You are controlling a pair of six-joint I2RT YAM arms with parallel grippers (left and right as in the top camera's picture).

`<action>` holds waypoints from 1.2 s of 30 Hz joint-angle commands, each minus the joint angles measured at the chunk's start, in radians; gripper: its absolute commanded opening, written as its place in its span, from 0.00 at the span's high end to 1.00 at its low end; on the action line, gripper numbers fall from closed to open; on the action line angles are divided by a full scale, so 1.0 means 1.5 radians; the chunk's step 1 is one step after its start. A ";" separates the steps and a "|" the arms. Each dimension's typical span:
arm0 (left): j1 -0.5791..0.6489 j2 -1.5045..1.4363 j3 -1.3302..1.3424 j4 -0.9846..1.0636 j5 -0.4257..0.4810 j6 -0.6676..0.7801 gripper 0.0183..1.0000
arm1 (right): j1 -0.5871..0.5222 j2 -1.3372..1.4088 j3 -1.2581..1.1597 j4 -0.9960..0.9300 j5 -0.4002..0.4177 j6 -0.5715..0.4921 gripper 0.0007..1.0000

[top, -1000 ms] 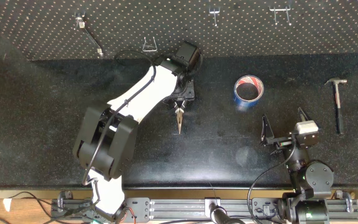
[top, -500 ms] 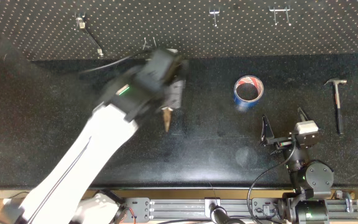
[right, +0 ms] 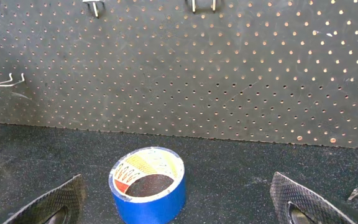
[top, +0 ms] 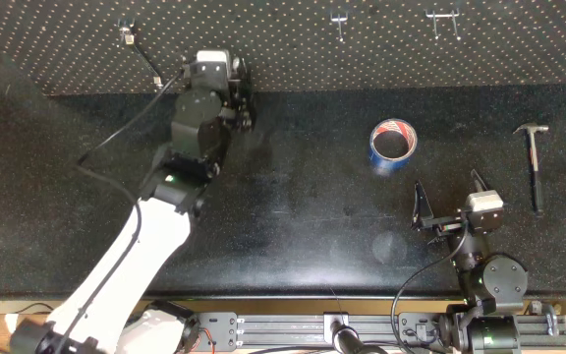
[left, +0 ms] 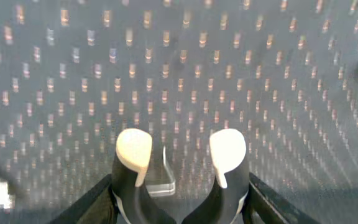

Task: Place Tools Onto Pegboard

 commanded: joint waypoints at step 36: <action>0.048 0.218 0.009 0.319 -0.019 0.058 0.26 | -0.004 -0.005 -0.002 -0.003 -0.002 -0.007 0.02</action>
